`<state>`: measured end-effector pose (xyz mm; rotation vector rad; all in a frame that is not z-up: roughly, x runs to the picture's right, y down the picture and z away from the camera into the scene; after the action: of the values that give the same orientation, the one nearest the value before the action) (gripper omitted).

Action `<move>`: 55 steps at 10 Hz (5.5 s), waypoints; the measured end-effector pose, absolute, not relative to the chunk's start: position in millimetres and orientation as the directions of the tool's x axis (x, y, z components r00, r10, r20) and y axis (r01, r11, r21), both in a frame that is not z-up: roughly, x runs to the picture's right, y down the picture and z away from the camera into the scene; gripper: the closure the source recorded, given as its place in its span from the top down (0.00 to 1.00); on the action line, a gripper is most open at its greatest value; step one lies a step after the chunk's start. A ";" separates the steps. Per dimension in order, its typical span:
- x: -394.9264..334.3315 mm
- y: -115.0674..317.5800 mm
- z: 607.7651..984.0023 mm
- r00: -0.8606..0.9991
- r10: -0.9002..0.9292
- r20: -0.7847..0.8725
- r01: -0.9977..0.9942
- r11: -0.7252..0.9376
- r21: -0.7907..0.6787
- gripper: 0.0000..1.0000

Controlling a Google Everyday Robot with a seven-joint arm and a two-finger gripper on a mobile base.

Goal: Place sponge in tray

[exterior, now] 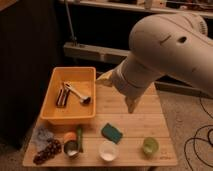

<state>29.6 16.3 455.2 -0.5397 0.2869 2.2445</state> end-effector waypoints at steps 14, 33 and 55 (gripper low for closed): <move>37.2 1.8 466.6 -0.531 0.718 -0.450 -0.801 -0.599 -0.011 0.80; 13.9 107.1 612.9 0.185 0.835 -0.518 -0.873 -0.103 -0.477 0.80; -1.7 150.2 743.8 0.623 0.716 -0.315 -0.714 0.356 -0.603 0.80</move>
<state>-1.7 150.2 743.8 -0.7765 -0.0032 0.9239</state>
